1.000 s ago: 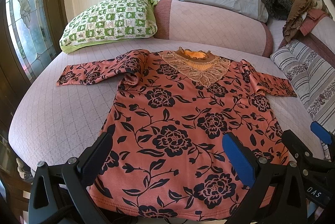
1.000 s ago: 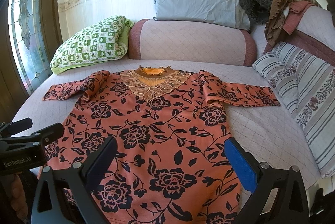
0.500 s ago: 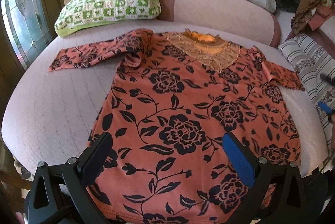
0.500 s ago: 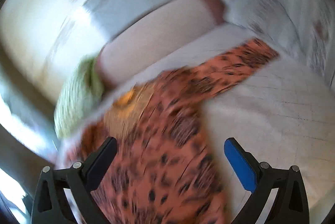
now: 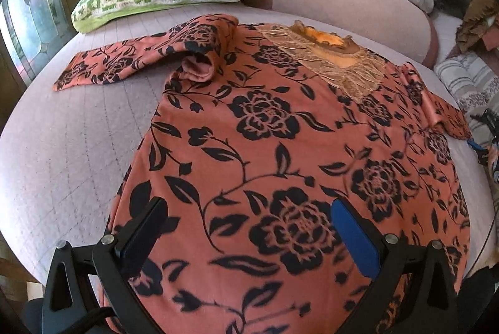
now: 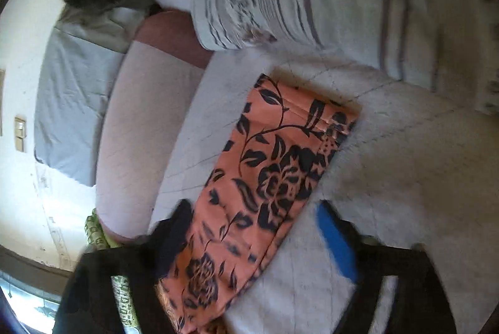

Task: Fold small clothes
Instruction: 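Grasp the sleeve cuff with the right gripper and fold it across the blouse body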

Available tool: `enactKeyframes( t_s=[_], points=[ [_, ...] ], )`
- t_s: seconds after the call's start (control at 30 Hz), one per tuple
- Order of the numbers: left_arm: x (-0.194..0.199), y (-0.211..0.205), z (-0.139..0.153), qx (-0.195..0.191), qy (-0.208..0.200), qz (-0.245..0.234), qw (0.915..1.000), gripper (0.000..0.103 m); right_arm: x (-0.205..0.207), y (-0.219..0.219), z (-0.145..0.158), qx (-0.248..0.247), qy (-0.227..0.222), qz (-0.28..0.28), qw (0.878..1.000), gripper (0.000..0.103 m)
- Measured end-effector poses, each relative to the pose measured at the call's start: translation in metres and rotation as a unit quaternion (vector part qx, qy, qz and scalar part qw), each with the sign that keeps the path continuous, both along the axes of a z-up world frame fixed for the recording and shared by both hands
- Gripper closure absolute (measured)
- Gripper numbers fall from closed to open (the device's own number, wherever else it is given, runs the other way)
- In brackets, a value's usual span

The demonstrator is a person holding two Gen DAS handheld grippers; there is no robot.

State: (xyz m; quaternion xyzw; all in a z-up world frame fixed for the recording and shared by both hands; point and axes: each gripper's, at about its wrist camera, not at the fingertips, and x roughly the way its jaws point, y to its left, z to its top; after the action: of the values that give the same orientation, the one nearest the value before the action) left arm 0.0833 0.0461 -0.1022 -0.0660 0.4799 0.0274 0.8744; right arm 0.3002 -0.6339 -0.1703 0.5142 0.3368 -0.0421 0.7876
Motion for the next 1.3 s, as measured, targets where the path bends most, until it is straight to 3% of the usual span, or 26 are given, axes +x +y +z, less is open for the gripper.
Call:
enactKeyframes(
  t_s=[0.13, 0.2, 0.23, 0.27, 0.4, 0.53, 0.6, 0.67, 0.77, 0.93, 1.0, 1.03, 1.07, 1.17, 1.3],
  points=[
    [0.007, 0.007, -0.008, -0.009, 0.006, 0.004, 0.9999, 0.000, 0.024, -0.001, -0.009, -0.021, 0.030, -0.008, 0.999, 0.041],
    [0.008, 0.010, -0.012, -0.011, 0.006, 0.004, 0.9999, 0.000, 0.031, -0.001, -0.004, -0.040, 0.036, -0.015, 0.998, 0.052],
    [0.008, 0.013, -0.014, -0.011, 0.006, 0.003, 0.9999, 0.000, 0.035, 0.000, -0.001, -0.058, 0.045, -0.014, 0.997, 0.076],
    [0.008, 0.015, -0.015, -0.011, 0.006, 0.004, 0.9999, 0.000, 0.039, 0.000, 0.000, -0.081, 0.058, -0.015, 0.995, 0.092],
    [0.003, 0.026, -0.016, -0.021, 0.006, 0.014, 0.9997, 0.000, 0.043, 0.001, -0.001, -0.103, 0.071, -0.013, 0.992, 0.095],
    [0.001, 0.036, -0.013, -0.042, -0.010, 0.025, 0.9988, 0.000, 0.031, -0.005, -0.008, -0.046, 0.062, -0.024, 0.997, 0.087],
    [0.002, 0.035, -0.015, -0.045, -0.007, 0.023, 0.9987, 0.000, 0.021, -0.010, -0.012, -0.015, 0.057, -0.044, 0.997, 0.068],
    [0.003, 0.031, -0.015, -0.039, -0.007, 0.017, 0.9991, 0.000, 0.019, -0.012, -0.013, -0.004, 0.054, -0.056, 0.997, 0.041],
    [0.004, 0.026, -0.015, -0.026, -0.011, 0.005, 0.9996, 0.000, 0.026, -0.010, -0.004, -0.023, 0.062, -0.062, 0.996, 0.032],
    [0.006, 0.027, -0.021, -0.028, -0.005, 0.004, 0.9996, 0.000, 0.032, -0.010, -0.003, -0.080, 0.097, -0.077, 0.989, 0.033],
    [0.006, 0.029, -0.021, -0.028, -0.007, 0.004, 0.9996, 0.000, 0.039, -0.008, 0.000, -0.116, 0.111, -0.070, 0.985, 0.048],
    [0.006, 0.030, -0.020, -0.029, -0.009, 0.006, 0.9995, 0.000, 0.041, -0.008, 0.000, -0.130, 0.120, -0.071, 0.982, 0.078],
    [0.006, 0.031, -0.020, -0.031, -0.009, 0.007, 0.9994, 0.000, 0.045, -0.011, -0.001, -0.142, 0.128, -0.066, 0.979, 0.097],
    [0.005, 0.037, -0.018, -0.037, -0.015, 0.017, 0.9991, 0.000, 0.053, -0.010, 0.005, -0.167, 0.127, -0.047, 0.977, 0.098],
    [0.004, 0.044, -0.015, -0.048, -0.025, 0.033, 0.9980, 0.000, 0.059, 0.029, 0.056, -0.222, 0.055, -0.001, 0.973, 0.098]
  ],
)
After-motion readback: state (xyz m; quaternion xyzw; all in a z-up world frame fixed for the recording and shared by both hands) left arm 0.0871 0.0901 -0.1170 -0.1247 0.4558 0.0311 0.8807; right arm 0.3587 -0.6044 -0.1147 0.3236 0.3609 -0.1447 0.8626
